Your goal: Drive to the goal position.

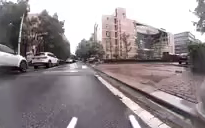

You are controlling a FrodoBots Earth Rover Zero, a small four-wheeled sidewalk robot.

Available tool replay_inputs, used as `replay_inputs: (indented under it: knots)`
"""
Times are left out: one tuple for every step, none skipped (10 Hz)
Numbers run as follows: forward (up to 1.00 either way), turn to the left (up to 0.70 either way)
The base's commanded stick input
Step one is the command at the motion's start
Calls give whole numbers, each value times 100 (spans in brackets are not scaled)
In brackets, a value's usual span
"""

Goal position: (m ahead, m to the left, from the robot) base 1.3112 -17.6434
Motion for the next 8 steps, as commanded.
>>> replay_inputs:
  knots:
    - [45, -27]
    - [45, -27]
    - [45, -21]
    - [45, 0]
    - [45, 0]
    - [45, 0]
    - [45, 0]
    - [45, 0]
